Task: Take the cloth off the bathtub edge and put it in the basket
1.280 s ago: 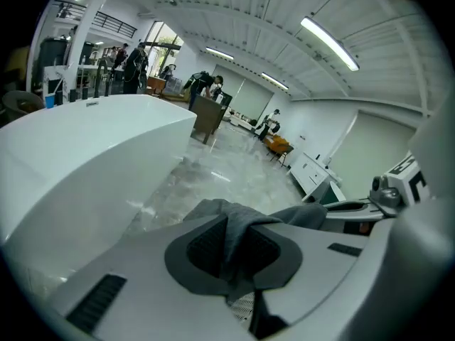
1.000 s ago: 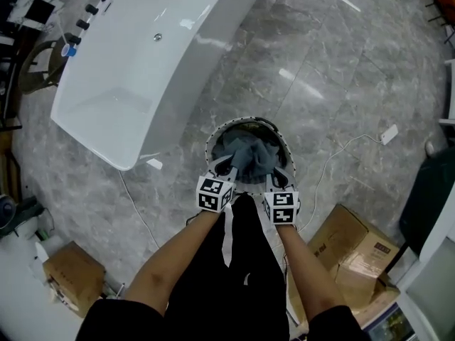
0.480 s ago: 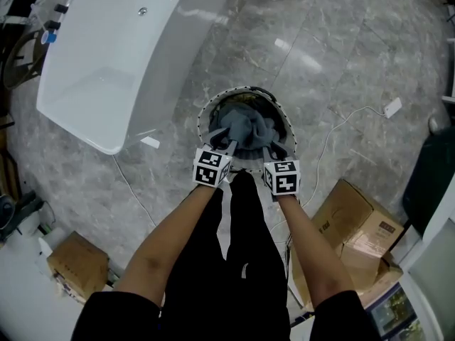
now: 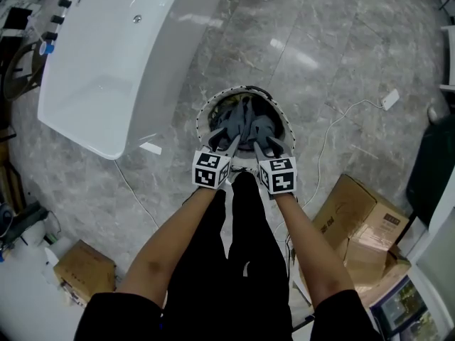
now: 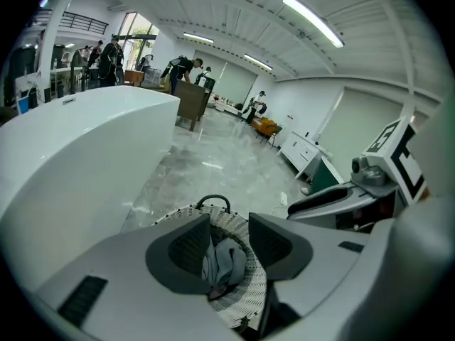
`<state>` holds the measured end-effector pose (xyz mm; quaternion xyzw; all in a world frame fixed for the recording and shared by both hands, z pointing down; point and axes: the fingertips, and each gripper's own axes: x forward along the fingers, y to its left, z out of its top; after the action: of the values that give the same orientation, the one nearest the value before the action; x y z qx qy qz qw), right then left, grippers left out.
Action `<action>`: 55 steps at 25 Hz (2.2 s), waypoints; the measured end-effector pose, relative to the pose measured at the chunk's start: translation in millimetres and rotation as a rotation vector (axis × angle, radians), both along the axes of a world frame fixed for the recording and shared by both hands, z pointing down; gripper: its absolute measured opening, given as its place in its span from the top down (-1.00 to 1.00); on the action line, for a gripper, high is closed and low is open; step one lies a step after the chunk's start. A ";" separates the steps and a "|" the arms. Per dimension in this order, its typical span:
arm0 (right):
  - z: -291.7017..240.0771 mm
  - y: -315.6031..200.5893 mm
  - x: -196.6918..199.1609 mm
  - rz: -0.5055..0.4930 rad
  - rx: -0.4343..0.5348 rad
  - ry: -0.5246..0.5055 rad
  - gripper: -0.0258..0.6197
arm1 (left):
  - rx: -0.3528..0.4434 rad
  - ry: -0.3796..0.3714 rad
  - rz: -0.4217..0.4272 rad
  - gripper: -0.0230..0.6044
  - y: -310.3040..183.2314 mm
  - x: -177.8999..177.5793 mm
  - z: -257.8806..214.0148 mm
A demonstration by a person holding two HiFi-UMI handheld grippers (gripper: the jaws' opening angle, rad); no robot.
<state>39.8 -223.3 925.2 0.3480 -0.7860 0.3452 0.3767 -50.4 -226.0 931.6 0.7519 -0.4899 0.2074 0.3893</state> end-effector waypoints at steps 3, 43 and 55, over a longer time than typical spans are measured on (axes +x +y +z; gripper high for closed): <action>-4.4 8.4 0.5 -0.001 0.000 0.005 0.48 | 0.011 0.016 -0.026 0.38 -0.6 -0.1 -10.1; -485.0 196.1 -81.2 0.241 0.663 -0.167 0.65 | 0.540 0.247 0.242 0.89 197.1 -47.0 -479.1; -529.9 237.0 -59.9 0.226 0.729 -0.214 0.83 | 0.700 0.108 0.090 0.89 233.6 -20.9 -540.5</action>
<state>-20.1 13.7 395.3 0.5054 -0.8485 0.1173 0.1041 -71.3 7.6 391.0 0.8704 -0.4764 0.0040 0.1239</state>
